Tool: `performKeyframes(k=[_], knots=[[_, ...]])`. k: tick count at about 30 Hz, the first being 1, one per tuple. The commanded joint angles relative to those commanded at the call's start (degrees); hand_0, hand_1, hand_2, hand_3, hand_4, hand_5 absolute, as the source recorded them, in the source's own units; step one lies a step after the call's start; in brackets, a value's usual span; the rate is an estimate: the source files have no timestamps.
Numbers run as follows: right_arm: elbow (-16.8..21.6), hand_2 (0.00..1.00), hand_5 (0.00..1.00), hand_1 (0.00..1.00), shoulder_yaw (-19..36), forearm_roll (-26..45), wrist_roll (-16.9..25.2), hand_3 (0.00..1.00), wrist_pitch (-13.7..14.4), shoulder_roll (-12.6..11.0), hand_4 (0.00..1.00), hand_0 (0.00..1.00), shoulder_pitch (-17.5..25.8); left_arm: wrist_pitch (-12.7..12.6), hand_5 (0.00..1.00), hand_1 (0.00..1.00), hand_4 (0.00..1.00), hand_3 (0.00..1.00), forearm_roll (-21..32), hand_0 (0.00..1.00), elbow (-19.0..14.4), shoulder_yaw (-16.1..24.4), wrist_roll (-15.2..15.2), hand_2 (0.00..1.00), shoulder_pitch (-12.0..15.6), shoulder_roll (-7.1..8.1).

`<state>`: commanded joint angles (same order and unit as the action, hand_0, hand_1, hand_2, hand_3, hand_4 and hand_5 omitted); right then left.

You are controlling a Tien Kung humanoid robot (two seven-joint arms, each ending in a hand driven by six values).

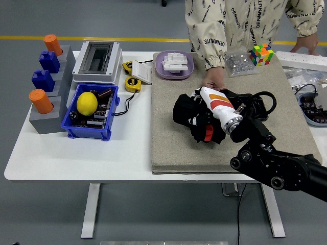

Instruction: Pick the rag up,wipe the panel,place it on the desk

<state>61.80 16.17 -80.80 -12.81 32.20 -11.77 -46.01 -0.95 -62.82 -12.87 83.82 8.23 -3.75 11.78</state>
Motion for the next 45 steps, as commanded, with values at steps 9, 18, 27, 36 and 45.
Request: performKeyframes(k=[9, 18, 27, 36, 45], knots=[[-0.4, 0.411, 0.002, 0.361, 1.3, -0.1, -0.1, 0.424, -0.4, -3.0, 0.941, 0.229, 0.7, 0.0, 0.44, 0.641, 0.628, 0.561, 0.0, 0.609, -0.1, 0.1, 0.0, 0.655, -0.4, -0.06], [-1.0, 0.412, 0.002, 0.362, 2.6, -1.0, -0.6, 0.425, -1.0, -7.3, 0.941, 0.231, 0.2, 0.0, 0.44, 0.641, 0.628, 0.561, -0.2, 0.608, -0.1, 0.8, 0.0, 0.655, -0.3, -0.16], [-1.4, 0.412, 0.002, 0.363, 3.7, -1.6, -0.8, 0.424, -1.7, -11.8, 0.941, 0.23, 1.3, 0.0, 0.44, 0.641, 0.628, 0.562, -0.2, 0.608, -0.1, 1.1, 0.0, 0.655, -0.3, -0.36], [-3.3, 0.412, 0.002, 0.362, 5.0, -2.2, -0.7, 0.425, -2.1, -14.6, 0.941, 0.23, 3.4, 0.0, 0.44, 0.64, 0.627, 0.562, -0.2, 0.609, -0.1, 1.1, 0.0, 0.654, -0.4, -0.52], [-3.6, 0.412, 0.002, 0.362, 6.4, -2.8, -0.7, 0.425, -2.4, -17.3, 0.941, 0.23, 4.9, 0.0, 0.441, 0.64, 0.628, 0.56, -0.2, 0.608, -0.1, 1.2, -0.1, 0.655, -0.3, -0.64]])
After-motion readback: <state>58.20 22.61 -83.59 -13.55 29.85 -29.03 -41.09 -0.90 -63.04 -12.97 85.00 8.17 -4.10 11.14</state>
